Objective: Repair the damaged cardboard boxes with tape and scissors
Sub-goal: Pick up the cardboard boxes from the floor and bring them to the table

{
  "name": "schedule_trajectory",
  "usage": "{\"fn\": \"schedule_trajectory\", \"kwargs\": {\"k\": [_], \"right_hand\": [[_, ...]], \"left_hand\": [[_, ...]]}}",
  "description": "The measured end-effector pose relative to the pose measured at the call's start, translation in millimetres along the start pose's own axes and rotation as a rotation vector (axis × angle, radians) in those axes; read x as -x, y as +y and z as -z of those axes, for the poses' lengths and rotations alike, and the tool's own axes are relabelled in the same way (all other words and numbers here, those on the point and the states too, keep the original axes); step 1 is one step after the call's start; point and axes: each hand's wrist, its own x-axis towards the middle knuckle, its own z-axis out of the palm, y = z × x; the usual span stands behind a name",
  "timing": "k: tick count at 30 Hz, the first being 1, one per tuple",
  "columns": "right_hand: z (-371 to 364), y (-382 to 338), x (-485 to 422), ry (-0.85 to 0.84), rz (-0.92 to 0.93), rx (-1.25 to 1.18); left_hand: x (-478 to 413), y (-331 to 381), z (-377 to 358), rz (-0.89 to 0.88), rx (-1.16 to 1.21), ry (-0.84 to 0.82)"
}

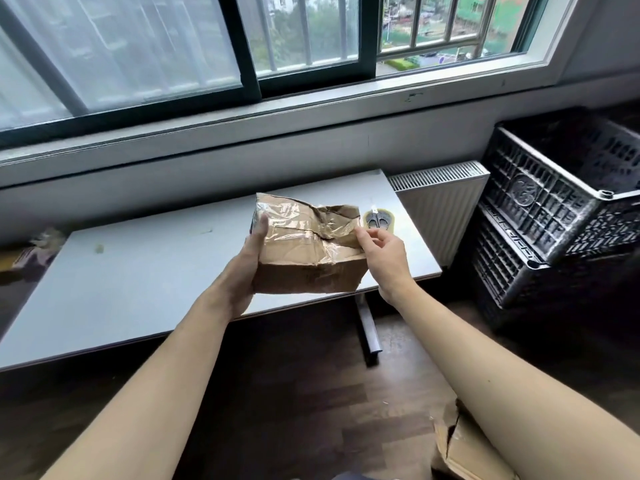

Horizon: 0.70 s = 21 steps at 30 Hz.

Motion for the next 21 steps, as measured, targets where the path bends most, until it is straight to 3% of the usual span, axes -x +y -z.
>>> {"fn": "schedule_trajectory", "kwargs": {"k": [7, 16, 21], "right_hand": [[-17.6, -5.6, 5.9, 0.043, 0.016, -0.016], [-28.3, -10.0, 7.1, 0.100, -0.101, -0.132], [-21.2, -25.9, 13.3, -0.026, -0.132, -0.132]], "left_hand": [[-4.5, -14.3, 22.6, 0.028, -0.014, 0.079], [-9.4, -14.7, 25.5, 0.015, -0.027, 0.107], [-8.2, -14.0, 28.5, 0.235, 0.129, 0.107]]}}
